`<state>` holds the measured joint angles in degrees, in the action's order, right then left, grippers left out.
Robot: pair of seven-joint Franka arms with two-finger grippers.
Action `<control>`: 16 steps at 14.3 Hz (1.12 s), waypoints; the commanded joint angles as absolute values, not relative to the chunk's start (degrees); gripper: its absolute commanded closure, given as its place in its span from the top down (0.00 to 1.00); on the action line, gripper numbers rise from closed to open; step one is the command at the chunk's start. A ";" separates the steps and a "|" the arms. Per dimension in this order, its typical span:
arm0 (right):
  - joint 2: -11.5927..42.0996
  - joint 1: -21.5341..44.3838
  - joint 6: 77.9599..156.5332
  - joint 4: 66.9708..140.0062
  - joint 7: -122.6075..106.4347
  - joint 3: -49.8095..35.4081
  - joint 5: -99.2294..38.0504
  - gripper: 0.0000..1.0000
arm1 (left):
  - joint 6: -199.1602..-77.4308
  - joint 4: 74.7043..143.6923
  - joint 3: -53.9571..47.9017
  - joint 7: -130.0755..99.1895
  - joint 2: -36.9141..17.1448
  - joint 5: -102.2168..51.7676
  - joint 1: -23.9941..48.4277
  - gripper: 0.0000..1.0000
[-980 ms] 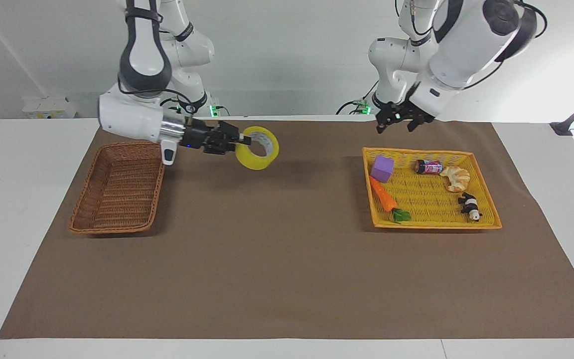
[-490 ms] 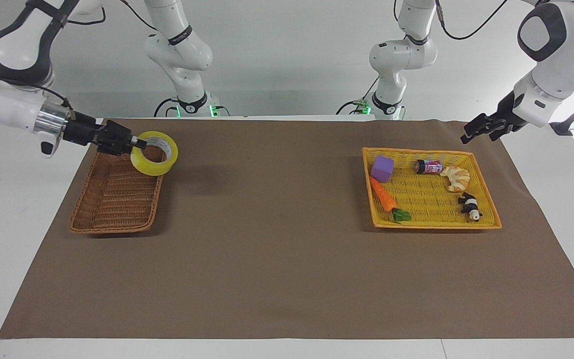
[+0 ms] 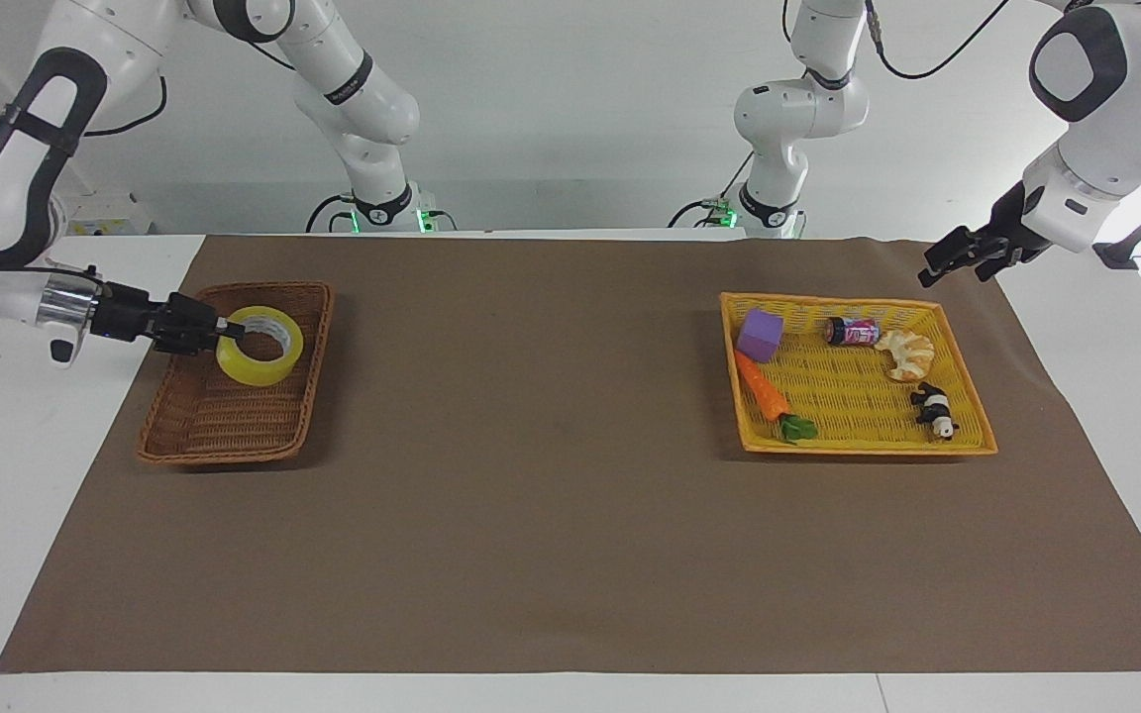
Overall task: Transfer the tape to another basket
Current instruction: 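Lower the tape into the wicker basket with the right gripper, then open the right gripper and release the tape in the wicker basket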
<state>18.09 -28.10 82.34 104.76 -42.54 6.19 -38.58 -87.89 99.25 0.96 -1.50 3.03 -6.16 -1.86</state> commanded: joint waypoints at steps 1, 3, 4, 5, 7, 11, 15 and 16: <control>17.84 -28.56 83.40 105.28 -46.30 5.62 -36.65 0.00 | -88.34 100.11 0.53 -1.67 3.78 -5.01 -2.72 1.00; 17.67 -28.74 84.46 106.61 -47.45 5.63 -34.72 0.00 | -88.86 100.11 0.44 -1.58 3.69 -5.01 -2.55 1.00; 17.49 -29.09 85.16 107.48 -48.68 5.63 -34.54 0.00 | -88.86 100.19 0.35 -1.67 3.78 -5.01 -2.64 1.00; 17.93 -29.70 85.69 108.10 -50.17 5.54 -34.37 0.00 | -89.12 100.20 0.35 -0.97 3.78 -4.92 -2.81 1.00; 19.33 -30.06 86.30 108.28 -52.72 5.62 -34.28 0.00 | -91.48 100.02 -0.17 -0.18 3.43 -3.70 -2.81 1.00; 19.42 -30.06 88.15 109.42 -53.96 5.63 -33.14 0.07 | -88.87 96.87 -4.12 1.93 2.99 0.87 -3.95 1.00; 19.42 -29.53 89.29 108.55 -54.14 5.54 -31.20 1.00 | -84.46 90.97 -4.22 1.93 1.41 1.49 -3.52 1.00; 19.08 -29.18 89.38 107.85 -54.23 5.62 -30.33 1.00 | -84.11 90.71 -4.22 1.93 1.49 1.49 -3.43 1.00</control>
<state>20.02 -29.31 88.82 108.51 -53.09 5.91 -32.35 -86.50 93.51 -3.49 0.94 2.85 0.34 -2.61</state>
